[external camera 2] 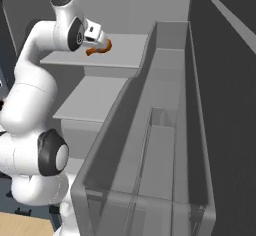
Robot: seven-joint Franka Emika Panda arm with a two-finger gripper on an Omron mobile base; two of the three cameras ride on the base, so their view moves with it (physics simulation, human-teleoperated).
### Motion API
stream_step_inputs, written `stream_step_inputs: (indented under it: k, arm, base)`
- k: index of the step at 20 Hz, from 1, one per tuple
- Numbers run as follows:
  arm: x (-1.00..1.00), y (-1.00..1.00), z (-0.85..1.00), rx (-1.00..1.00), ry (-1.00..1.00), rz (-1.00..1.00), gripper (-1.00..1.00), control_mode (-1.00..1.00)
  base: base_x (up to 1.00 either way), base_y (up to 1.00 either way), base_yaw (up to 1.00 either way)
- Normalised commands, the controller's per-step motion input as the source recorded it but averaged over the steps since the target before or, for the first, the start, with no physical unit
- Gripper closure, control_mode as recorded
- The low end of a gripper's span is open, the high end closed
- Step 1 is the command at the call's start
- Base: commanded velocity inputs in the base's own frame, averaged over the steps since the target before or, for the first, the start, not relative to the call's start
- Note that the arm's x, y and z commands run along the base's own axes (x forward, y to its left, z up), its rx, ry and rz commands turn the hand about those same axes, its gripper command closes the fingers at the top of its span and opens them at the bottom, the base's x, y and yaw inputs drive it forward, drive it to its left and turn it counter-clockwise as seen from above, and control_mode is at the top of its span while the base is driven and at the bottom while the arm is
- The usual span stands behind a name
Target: Place one eggplant and one chicken drumstick in each tupperware on the nearby counter, to pack two identical lunches.
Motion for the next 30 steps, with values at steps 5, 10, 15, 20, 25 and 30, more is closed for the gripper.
stream_step_inputs:
  k: [5, 10, 15, 20, 25, 30]
  arm:
    - [0.64, 0.00, -0.26, 0.00, 0.00, -0.04, -1.00, -1.00]
    - [0.67, 0.00, -0.31, 0.00, 0.00, -0.05, -1.00, -1.00]
    - [0.69, 0.00, -0.10, 0.00, 0.00, -0.05, -1.00, -1.00]
    - [0.39, 0.00, -0.33, 0.00, 0.00, -0.05, -1.00, -1.00]
    - [0.01, 0.00, -0.40, -0.01, 0.00, -0.04, 1.00, -1.00]
    - [-0.87, -0.66, -0.48, 0.00, 0.00, -0.09, 1.00, -1.00]
  base:
    - [0.00, 0.00, 0.00]
    - [0.00, 0.00, 0.00]
    - [0.00, 0.00, 0.00]
    - [0.00, 0.00, 0.00]
    - [0.00, 0.00, 0.00]
    - [0.00, 0.00, 0.00]
